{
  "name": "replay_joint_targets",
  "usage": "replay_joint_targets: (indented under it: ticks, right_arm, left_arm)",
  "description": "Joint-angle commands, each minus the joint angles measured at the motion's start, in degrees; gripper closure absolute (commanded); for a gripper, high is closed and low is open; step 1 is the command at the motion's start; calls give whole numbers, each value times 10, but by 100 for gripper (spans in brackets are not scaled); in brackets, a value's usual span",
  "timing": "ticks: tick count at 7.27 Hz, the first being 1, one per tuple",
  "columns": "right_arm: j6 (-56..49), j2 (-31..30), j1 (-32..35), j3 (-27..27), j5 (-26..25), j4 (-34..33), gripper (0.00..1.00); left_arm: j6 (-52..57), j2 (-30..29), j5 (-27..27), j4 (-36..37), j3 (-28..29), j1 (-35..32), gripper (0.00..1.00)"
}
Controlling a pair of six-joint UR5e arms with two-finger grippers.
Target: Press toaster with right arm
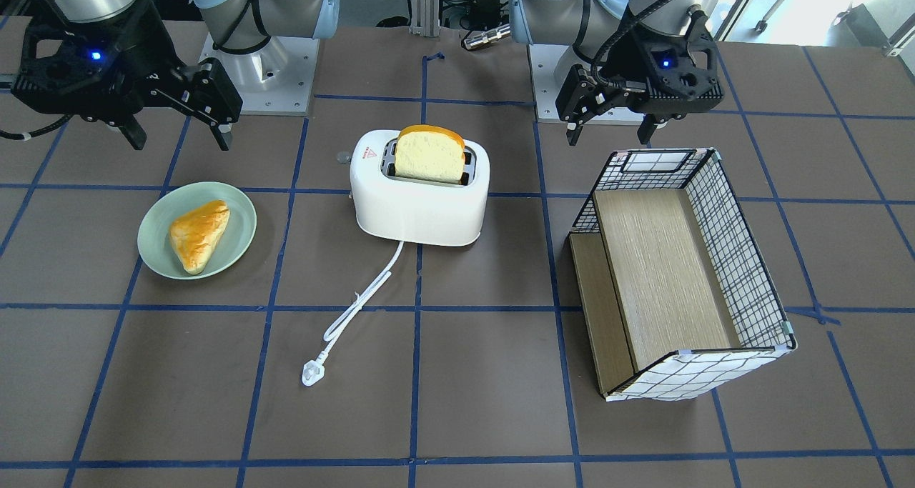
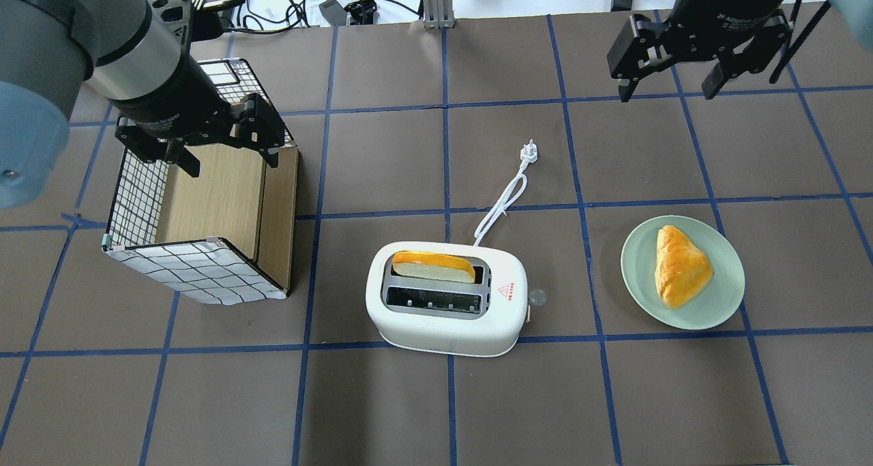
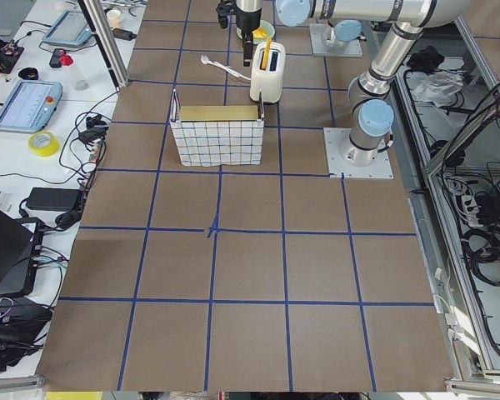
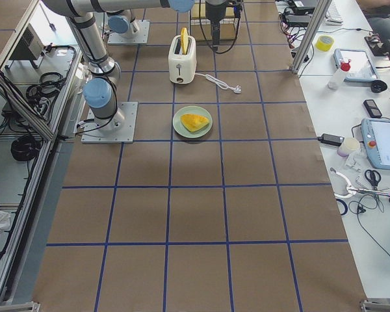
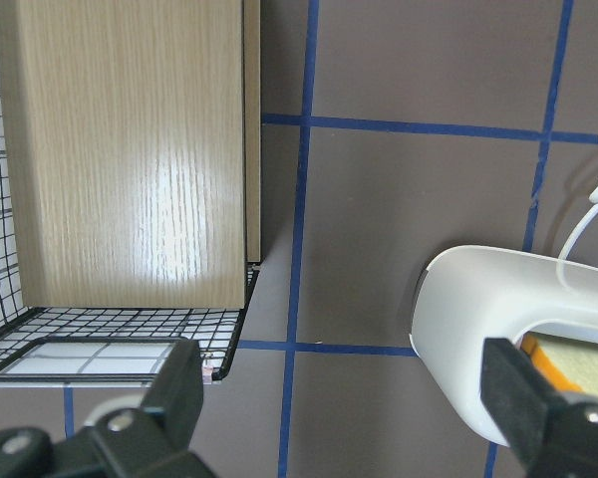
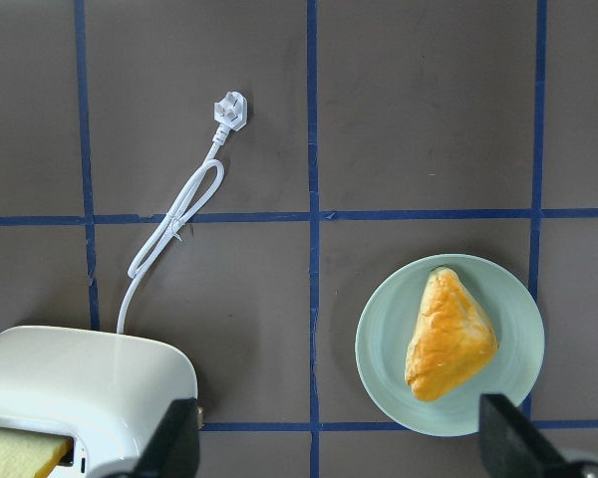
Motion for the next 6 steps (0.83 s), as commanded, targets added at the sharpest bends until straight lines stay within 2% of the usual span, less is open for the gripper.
replay_joint_targets:
  ticks: [1, 5, 6]
  right_arm:
    - [0, 0, 0, 0, 0, 0, 0]
    - [0, -1, 0, 0, 0, 1, 0]
    - [4, -8, 0, 1, -3, 18, 0]
  left_arm:
    - [0, 0, 0, 0, 0, 0, 0]
    - [0, 0, 0, 0, 0, 0, 0]
    - [0, 0, 0, 0, 0, 0, 0]
